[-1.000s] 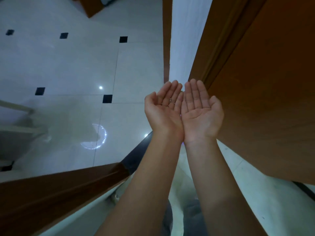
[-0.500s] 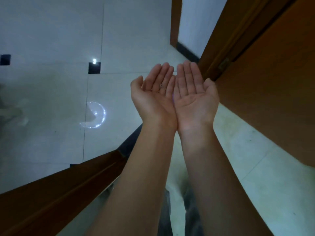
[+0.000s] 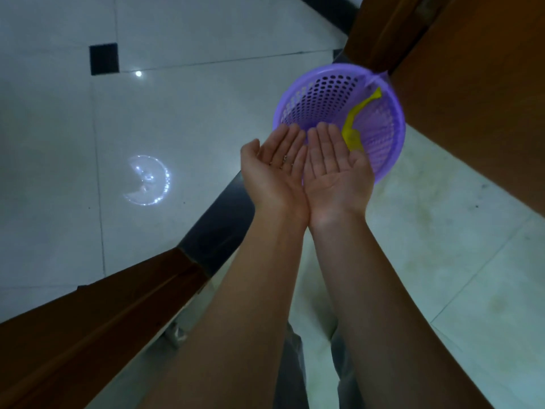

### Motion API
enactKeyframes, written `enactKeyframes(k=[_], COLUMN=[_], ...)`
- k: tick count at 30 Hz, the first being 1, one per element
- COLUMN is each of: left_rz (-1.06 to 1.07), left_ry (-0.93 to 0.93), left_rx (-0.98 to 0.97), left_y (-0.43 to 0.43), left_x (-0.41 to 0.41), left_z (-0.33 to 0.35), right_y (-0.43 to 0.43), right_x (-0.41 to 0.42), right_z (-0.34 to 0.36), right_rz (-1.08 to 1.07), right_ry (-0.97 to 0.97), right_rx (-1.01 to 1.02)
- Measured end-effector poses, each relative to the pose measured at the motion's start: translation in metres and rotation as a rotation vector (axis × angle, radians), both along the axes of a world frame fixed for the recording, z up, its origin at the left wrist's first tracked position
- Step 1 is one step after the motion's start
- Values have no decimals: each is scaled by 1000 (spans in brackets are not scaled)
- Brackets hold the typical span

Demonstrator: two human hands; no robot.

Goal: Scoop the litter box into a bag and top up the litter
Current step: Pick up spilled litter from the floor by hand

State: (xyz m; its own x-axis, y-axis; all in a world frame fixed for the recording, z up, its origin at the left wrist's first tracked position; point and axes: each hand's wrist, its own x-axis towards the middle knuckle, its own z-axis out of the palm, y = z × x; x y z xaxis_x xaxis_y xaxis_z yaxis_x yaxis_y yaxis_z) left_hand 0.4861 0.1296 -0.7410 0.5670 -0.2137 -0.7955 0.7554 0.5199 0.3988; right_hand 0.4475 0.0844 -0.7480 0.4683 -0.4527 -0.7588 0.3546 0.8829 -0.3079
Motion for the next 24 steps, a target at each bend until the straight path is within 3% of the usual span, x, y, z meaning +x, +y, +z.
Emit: enactKeyframes(k=[12,24], left_rz=[-258,-408], left_ry=[30,-11], left_rx=[-6,257], left_y=[-100,-113], left_x=[6,3], left_z=[-57,-104], right_y=[-92,-99], right_x=[5,2], right_z=[-49,-88], right_rz=[-143,-51], right_ry=[164,319], right_rx=[-126,-141])
